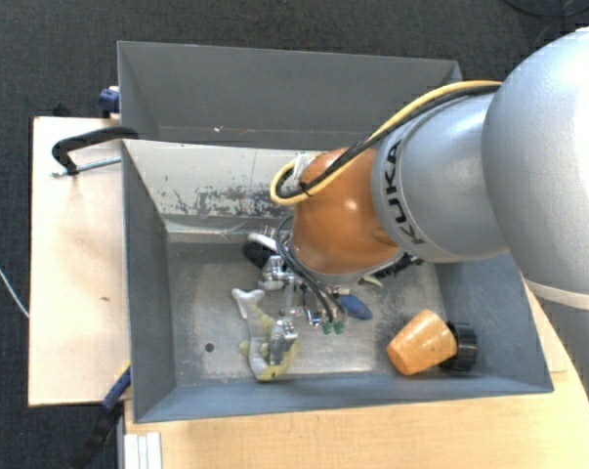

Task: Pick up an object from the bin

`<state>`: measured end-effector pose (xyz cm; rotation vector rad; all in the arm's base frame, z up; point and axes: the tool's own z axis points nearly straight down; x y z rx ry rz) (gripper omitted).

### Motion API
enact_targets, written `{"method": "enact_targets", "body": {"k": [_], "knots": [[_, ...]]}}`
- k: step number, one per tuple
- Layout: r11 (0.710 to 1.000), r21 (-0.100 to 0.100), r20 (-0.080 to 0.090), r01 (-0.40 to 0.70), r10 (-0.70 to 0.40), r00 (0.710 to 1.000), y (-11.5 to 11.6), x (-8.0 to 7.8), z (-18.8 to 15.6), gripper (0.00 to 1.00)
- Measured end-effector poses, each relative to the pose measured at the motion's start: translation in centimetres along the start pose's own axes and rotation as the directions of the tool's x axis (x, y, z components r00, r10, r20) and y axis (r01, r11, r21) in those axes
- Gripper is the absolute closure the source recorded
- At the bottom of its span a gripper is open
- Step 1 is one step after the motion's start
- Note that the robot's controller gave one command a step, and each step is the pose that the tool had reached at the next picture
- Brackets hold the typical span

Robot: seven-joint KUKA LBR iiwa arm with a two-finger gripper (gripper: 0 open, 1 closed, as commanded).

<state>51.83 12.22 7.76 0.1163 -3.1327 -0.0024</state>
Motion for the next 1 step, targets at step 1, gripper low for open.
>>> {"method": "enact_targets", "body": {"k": [1], "knots": [[1.0,-0.001,0.004,0.005,-0.005,1.0,0.19,-0.06,-0.43,1.0]]}}
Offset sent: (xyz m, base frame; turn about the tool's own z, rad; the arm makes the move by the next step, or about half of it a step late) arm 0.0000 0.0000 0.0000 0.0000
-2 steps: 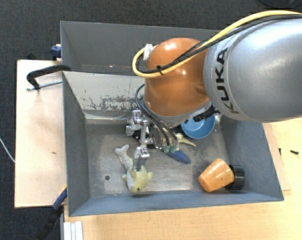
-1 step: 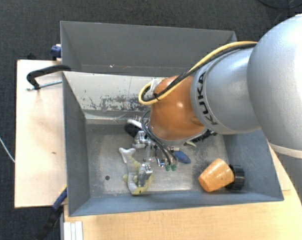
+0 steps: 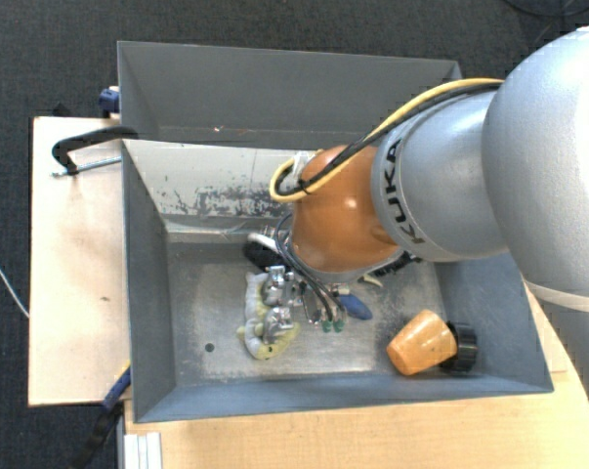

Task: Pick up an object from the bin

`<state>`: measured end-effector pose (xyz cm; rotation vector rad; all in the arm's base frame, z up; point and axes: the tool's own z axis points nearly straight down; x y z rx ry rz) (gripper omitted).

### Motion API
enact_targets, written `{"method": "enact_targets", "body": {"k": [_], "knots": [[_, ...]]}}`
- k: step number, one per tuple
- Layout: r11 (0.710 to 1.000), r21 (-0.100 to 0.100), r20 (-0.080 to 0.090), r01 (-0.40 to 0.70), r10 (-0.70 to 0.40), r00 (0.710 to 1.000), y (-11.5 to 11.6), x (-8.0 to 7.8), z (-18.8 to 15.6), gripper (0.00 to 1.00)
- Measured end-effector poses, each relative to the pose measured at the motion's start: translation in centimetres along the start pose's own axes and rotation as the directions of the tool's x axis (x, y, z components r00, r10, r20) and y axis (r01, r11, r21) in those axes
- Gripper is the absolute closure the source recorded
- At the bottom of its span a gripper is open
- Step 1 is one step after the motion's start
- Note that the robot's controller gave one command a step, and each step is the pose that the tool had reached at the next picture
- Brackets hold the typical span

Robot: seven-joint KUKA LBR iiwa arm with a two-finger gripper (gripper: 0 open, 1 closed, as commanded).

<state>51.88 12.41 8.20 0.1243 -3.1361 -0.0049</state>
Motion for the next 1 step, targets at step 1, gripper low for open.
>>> {"method": "enact_targets", "body": {"k": [1], "knots": [[0.962,0.003,0.015,0.272,-0.272,0.962,2.98,-0.36,-12.77,1.0]]}}
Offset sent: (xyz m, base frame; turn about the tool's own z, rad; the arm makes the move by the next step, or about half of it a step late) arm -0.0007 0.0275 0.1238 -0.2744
